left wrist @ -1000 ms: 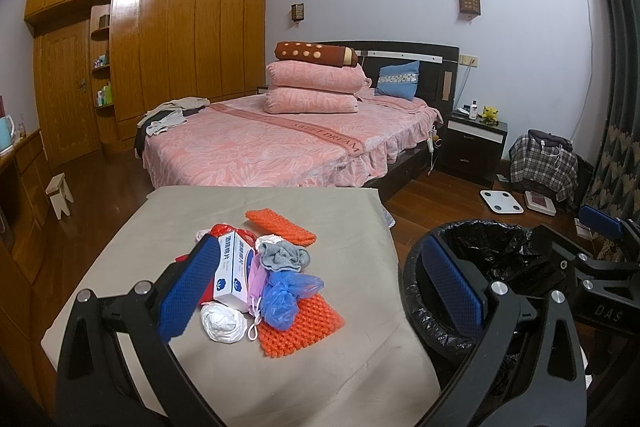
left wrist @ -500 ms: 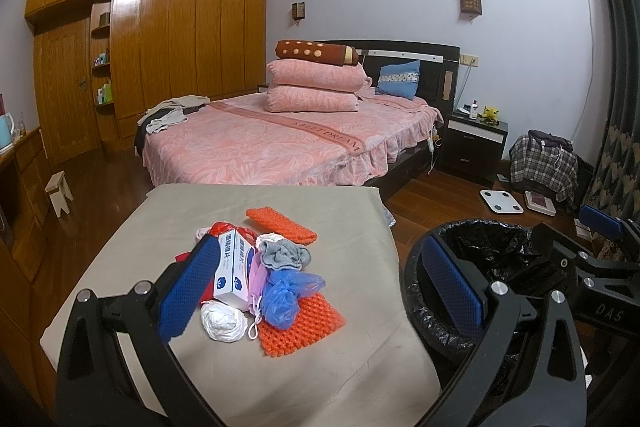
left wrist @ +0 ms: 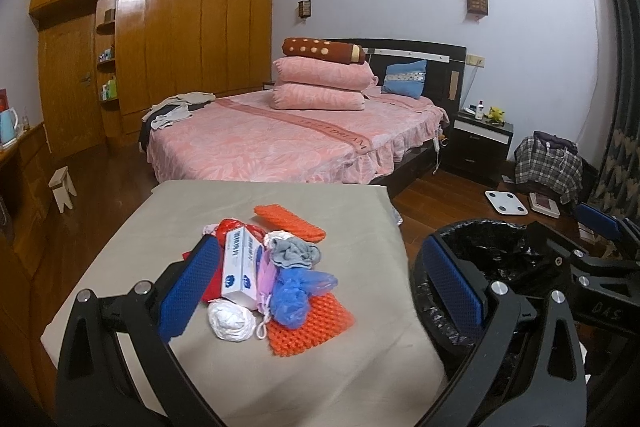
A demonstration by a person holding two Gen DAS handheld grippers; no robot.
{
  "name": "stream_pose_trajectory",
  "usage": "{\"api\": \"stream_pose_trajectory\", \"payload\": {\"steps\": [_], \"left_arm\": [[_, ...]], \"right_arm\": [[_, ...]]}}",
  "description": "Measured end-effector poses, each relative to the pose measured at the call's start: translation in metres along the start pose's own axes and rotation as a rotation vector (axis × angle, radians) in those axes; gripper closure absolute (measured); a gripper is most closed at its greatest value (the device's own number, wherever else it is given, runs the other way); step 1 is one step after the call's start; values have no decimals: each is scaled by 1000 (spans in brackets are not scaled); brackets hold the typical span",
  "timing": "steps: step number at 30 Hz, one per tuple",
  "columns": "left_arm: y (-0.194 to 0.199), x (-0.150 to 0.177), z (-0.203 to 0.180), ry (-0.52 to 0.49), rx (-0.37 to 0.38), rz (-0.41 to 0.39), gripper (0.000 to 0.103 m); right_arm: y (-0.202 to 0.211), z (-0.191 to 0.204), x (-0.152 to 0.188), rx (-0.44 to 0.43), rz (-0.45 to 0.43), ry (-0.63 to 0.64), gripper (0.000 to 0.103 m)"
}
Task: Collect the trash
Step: 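Grasp the orange mesh pad with the right tool while the left tool grasps the white tissue ball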
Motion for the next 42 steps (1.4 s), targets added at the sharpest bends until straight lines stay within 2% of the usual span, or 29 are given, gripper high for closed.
{"api": "stream_pose_trajectory", "payload": {"steps": [4, 9, 14, 22, 33, 38, 40, 42], "left_arm": [[-6, 4, 20, 1, -34, 5, 5], [-18, 16, 63, 34, -97, 42, 5], [-29, 30, 97, 47, -152, 73, 5], [-53, 61, 129, 90, -165, 148, 5], [-83, 89, 130, 95, -138, 221, 5], [-96, 94, 128, 96, -124, 243, 13], [-101, 97, 126, 97, -113, 258, 19], [-106, 100, 123, 104, -103, 273, 21]], "right_arm": [[-16, 16, 3, -36, 23, 9, 6], [-41, 48, 11, -100, 58, 41, 6], [-69, 81, 29, -169, 128, 45, 10], [-112, 118, 63, -192, 214, 101, 19], [-156, 131, 104, -195, 345, 139, 32], [-170, 135, 120, -223, 413, 149, 46], [-170, 137, 123, -246, 427, 148, 55], [-167, 139, 124, -268, 426, 159, 64]]}}
Point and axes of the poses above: each gripper's, at about its wrist camera, not at the fingertips, and y roughly against the way its jaws point, z to its left, x to its underside, the point moved 10 cm from there along -y, roughly the way its jaws point, and after that the axes turned 5 degrees about z, right-handed, at the moved point
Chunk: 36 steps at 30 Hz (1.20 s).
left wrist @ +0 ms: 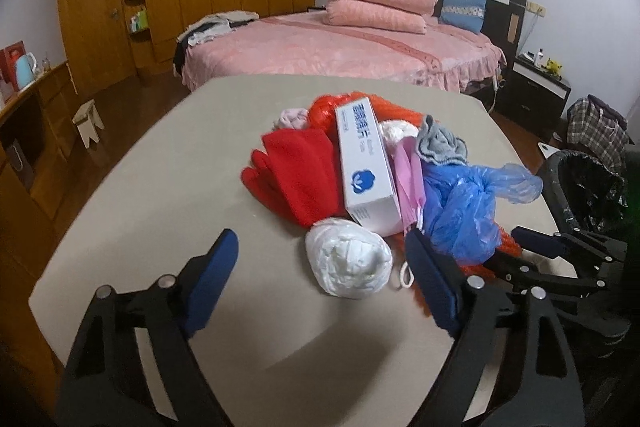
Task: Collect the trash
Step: 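Grasp the orange mesh pad with the right tool while the left tool grasps the white tissue ball, then lift the orange mesh pad with the right tool toward the trash bin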
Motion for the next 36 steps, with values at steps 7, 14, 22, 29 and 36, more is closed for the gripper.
{"api": "stream_pose_trajectory", "payload": {"steps": [7, 14, 22, 29, 36], "left_arm": [[-19, 10, -13, 11, 31, 54, 32], [-40, 19, -20, 16, 60, 115, 62], [-23, 17, -18, 14, 56, 84, 70], [12, 1, -20, 17, 69, 20, 70], [36, -15, -31, 15, 83, -28, 70]], "right_arm": [[9, 6, 0, -23, -20, 27, 89], [30, -11, -10, -2, -51, -4, 89], [58, -18, -21, 1, -106, -11, 89], [84, -19, -31, 10, -175, -11, 89], [101, -28, -37, 10, -217, -34, 89]]}}
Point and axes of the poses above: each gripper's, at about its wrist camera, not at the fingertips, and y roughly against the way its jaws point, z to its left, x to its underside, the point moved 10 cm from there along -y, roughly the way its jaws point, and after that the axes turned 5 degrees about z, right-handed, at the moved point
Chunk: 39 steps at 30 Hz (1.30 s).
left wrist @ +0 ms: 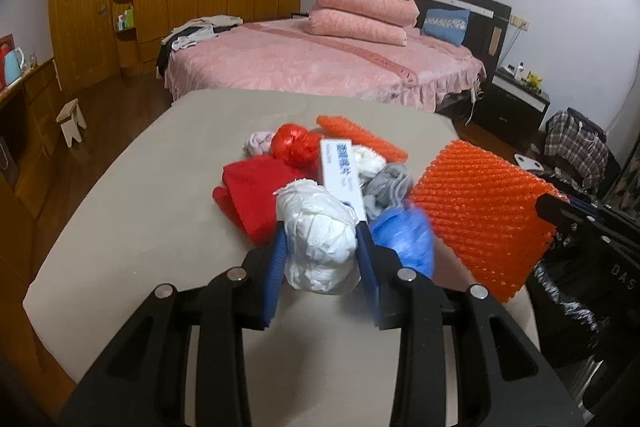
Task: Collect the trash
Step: 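Lift the orange mesh pad with the right tool toward the trash bin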
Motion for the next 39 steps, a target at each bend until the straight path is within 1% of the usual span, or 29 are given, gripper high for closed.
{"api": "stream_pose_trajectory", "payload": {"steps": [3, 6, 8, 9, 11, 12, 13, 15, 16, 18, 22, 24, 26, 27, 28, 29, 32, 33, 34, 36, 37, 39], "left_arm": [[3, -3, -5, -10, 7, -7, 70], [3, -3, -9, -23, 11, -5, 70], [1, 0, -11, -28, 17, 5, 70], [-1, 2, -13, -28, 20, 10, 70], [-4, 4, -15, -30, 23, 17, 70], [-5, 5, -15, -32, 24, 20, 70], [-5, 6, -16, -33, 24, 22, 70], [-7, 7, -16, -34, 24, 26, 70], [-8, 7, -15, -33, 25, 27, 70], [-9, 7, -14, -28, 25, 27, 70], [-12, 6, -11, -26, 25, 27, 70], [-13, 6, -10, -24, 23, 28, 70], [-14, 5, -8, -22, 21, 31, 70], [-15, 6, -7, -20, 21, 32, 70], [-15, 5, -6, -18, 20, 33, 70], [-15, 5, -6, -17, 19, 32, 70], [-15, 4, -3, -13, 17, 30, 70], [-15, 4, -3, -13, 15, 29, 70], [-14, 4, -3, -15, 13, 28, 70], [-15, 5, -3, -19, 11, 28, 70], [-15, 5, -3, -20, 9, 28, 70], [-17, 7, -1, -20, 5, 33, 70]], "right_arm": [[-6, -2, 7, 28, 16, 15, 89], [-11, 3, 13, 31, 23, 37, 89], [-19, 4, 20, 30, 54, 40, 88], [-24, 3, 25, 30, 85, 40, 85], [-29, 2, 33, 38, 109, 38, 82], [-31, 0, 35, 51, 119, 40, 72], [-31, -2, 37, 69, 120, 37, 60], [-29, -7, 37, 91, 110, 30, 52], [-28, -10, 34, 109, 98, 29, 45], [-26, -12, 31, 118, 80, 30, 40], [-38, -5, 34, 103, 117, 56, 40], [-44, -4, 37, 106, 137, 67, 43], [-53, -3, 43, 111, 180, 93, 58], [-56, -2, 47, 98, 204, 98, 72], [-59, -1, 50, 77, 224, 92, 83], [-59, -1, 52, 72, 225, 88, 85], [-55, 6, 51, 28, 199, 85, 85], [-55, 8, 50, 28, 194, 87, 77], [-57, 9, 50, 32, 195, 88, 64], [-63, 10, 53, 35, 208, 85, 61], [-66, 11, 54, 33, 217, 81, 55], [-74, 11, 60, 32, 240, 70, 47]]}}
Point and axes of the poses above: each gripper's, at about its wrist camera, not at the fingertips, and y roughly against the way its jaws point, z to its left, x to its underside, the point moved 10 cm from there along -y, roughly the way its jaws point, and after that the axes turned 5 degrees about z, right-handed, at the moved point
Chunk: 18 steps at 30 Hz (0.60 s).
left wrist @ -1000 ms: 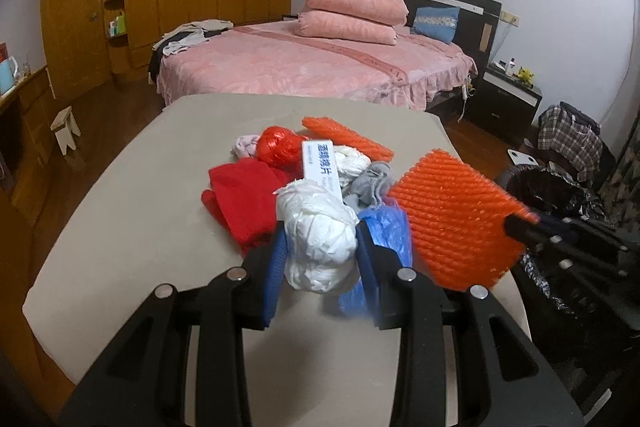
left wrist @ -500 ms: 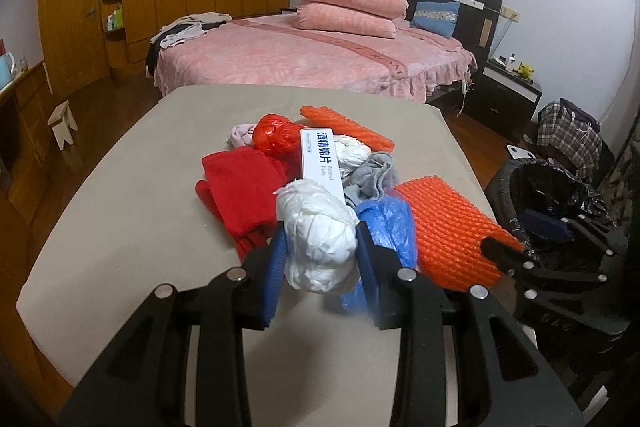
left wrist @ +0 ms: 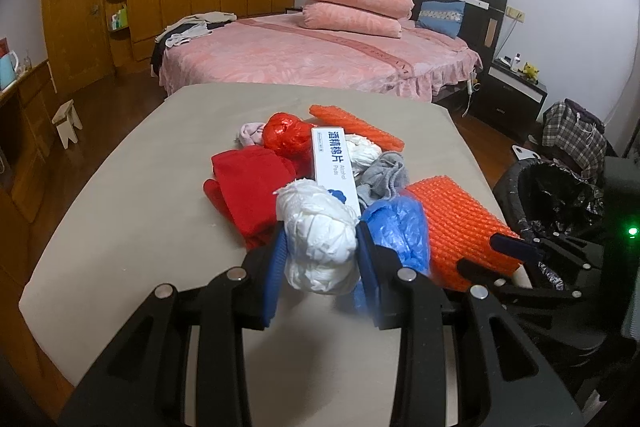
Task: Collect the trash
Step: 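Lift the orange mesh pad with the right tool toward the trash bin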
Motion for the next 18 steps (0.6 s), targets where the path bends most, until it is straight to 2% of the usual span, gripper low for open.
{"api": "stream_pose_trajectory", "payload": {"steps": [5, 7, 8, 11, 12, 18], "left_arm": [[-6, 3, 5, 14, -5, 18, 70], [-7, 4, 7, 15, -8, 20, 70], [-7, 4, 8, 16, -9, 20, 70], [-8, 4, 8, 18, -10, 21, 70], [-7, 4, 8, 18, -11, 20, 70], [2, -4, 7, 17, -8, -4, 70]], "right_arm": [[-12, 3, 6, 45, 12, 37, 40], [-14, 2, 7, 90, 8, 64, 54], [-13, 2, 7, 104, 4, 78, 56], [-7, 0, 5, 81, -8, 68, 75], [-3, 1, 3, 50, -16, 53, 89], [33, -9, -19, -75, -90, -71, 90]]}}
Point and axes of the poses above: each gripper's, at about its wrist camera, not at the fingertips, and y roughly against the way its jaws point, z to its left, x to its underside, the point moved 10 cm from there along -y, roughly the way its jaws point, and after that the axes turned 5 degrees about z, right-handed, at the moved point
